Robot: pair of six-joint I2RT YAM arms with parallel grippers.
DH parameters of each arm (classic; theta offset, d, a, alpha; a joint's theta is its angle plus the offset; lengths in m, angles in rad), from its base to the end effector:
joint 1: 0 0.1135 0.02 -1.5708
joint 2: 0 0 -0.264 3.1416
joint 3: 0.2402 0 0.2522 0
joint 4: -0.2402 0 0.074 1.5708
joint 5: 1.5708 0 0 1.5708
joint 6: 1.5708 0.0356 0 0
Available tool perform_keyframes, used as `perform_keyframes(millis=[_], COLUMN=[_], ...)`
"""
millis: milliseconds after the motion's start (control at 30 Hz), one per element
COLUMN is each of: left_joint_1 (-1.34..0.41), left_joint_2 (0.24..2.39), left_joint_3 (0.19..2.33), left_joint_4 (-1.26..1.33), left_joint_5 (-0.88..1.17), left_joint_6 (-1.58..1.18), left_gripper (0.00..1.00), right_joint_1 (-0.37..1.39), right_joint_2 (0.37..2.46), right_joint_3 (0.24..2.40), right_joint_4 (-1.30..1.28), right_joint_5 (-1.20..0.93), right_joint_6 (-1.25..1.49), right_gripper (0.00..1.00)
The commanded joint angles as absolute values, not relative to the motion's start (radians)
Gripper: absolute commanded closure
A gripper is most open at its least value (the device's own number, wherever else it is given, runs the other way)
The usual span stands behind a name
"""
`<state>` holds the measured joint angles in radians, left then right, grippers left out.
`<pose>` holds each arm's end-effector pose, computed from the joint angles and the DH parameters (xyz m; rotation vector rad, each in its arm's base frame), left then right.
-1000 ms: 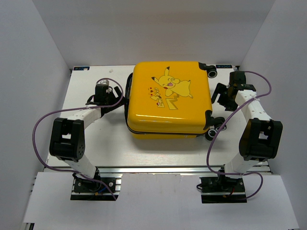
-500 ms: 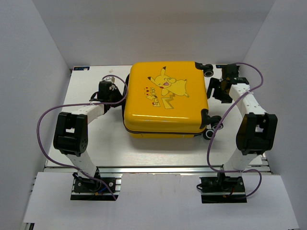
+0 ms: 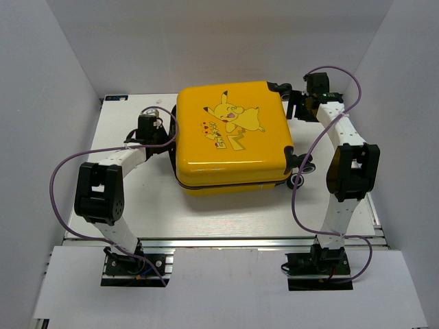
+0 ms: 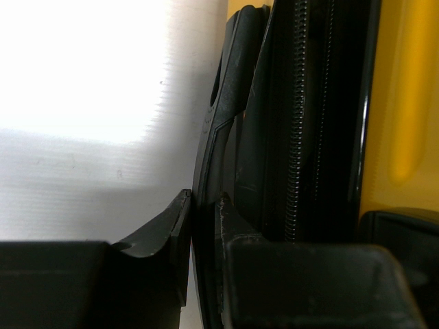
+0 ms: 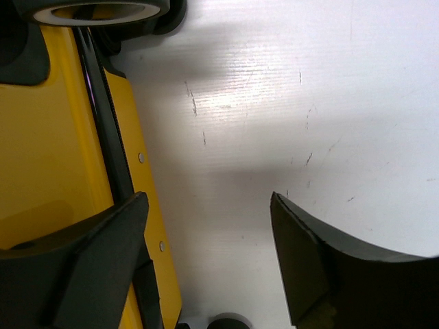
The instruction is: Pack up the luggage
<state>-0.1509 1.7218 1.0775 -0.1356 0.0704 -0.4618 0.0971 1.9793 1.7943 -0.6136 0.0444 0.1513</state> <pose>0.3649 -0.0580 0.1983 -0.3340 2.3573 -0.3796 0.4511 0.0424 0.2912 0.0856 2.3679 0.0671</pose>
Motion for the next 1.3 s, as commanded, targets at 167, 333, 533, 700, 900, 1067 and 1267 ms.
perform_keyframes(millis=[167,333,533,700,900,1067,1267], left_joint_1=[-0.14,-0.14,-0.13,-0.12,-0.11,-0.11,-0.11], left_joint_2=[1.608,1.5,1.431,1.431,1.433,1.436,1.457], left_joint_3=[1.005,0.901,0.822,0.804,0.816,0.828,0.833], left_joint_4=[-0.158,-0.038,0.021,0.05,0.034,0.014,0.011], left_joint_5=[0.248,0.298,0.227,0.201,0.183,0.15,0.147], left_joint_6=[-0.564,-0.618,-0.646,-0.655,-0.654,-0.65,-0.646], left_gripper=[1.0,1.0,1.0,1.0,1.0,1.0,1.0], right_joint_1=[0.183,0.17,0.205,0.277,0.357,0.457,0.554], right_joint_2=[1.714,1.438,1.076,0.887,0.758,0.821,0.799], right_joint_3=[1.744,1.484,1.205,1.056,0.875,0.732,0.576], right_joint_4=[-0.572,-0.543,-0.593,-0.695,-0.707,-0.625,-0.366], right_joint_5=[0.211,0.174,-0.193,-0.455,-0.577,-0.434,-0.117], right_joint_6=[0.21,0.253,0.232,0.198,0.212,0.268,0.327], right_gripper=[0.11,0.11,0.11,0.11,0.14,0.11,0.11])
